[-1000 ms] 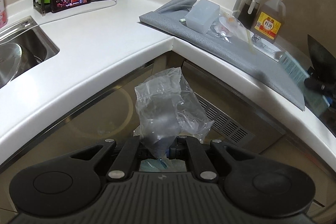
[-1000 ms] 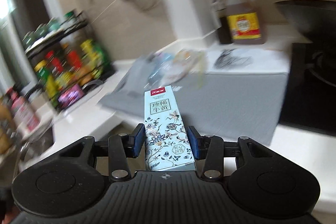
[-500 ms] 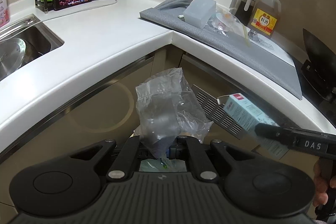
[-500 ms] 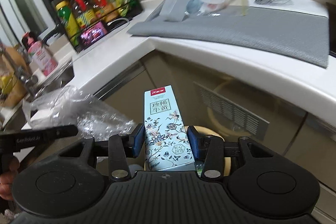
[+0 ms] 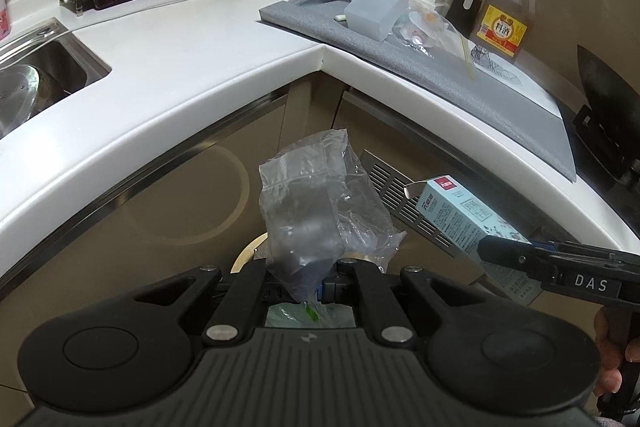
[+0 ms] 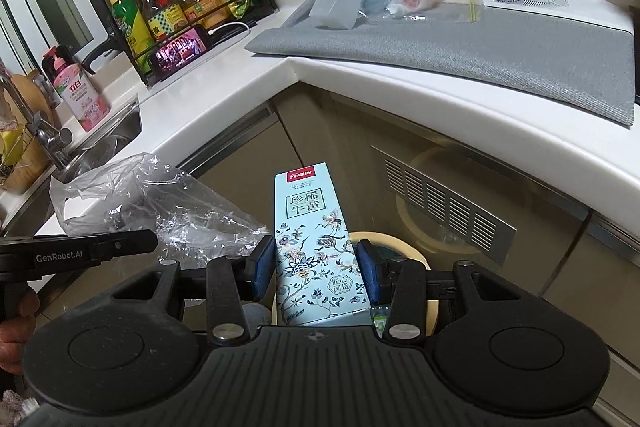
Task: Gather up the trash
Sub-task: 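Carry the teal box and plastic bag down toward the trash bin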
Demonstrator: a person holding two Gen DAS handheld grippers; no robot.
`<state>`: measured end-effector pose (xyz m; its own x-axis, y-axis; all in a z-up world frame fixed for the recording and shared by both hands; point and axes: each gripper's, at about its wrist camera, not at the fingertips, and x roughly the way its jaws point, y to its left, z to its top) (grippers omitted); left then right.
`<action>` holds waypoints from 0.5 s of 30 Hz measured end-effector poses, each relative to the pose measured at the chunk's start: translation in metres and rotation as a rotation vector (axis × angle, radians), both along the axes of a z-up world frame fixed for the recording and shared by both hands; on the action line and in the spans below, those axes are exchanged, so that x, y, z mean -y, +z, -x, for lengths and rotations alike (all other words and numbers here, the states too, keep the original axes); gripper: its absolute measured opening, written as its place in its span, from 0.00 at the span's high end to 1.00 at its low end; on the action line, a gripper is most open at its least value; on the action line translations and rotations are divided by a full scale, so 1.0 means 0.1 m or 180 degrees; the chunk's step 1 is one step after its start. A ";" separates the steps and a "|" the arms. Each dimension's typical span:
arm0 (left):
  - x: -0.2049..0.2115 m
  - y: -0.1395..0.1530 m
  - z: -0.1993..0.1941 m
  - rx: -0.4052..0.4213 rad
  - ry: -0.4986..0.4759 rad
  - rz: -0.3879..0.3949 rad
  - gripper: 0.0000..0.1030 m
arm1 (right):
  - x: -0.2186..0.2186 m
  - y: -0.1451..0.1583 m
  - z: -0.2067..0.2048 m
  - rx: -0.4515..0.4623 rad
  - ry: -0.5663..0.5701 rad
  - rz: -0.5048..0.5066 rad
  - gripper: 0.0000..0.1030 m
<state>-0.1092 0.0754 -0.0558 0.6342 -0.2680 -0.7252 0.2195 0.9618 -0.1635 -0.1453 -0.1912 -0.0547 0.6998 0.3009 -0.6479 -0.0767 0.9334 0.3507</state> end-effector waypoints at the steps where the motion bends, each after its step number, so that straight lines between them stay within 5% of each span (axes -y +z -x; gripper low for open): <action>1: 0.01 -0.01 0.00 -0.0009 -0.0002 -0.0007 0.95 | 0.00 -0.01 -0.01 -0.0007 0.0008 0.0004 0.55; 15: 0.03 -0.15 -0.16 -0.0115 0.0010 -0.0151 0.95 | -0.08 -0.08 -0.13 -0.0068 0.0100 0.0122 0.55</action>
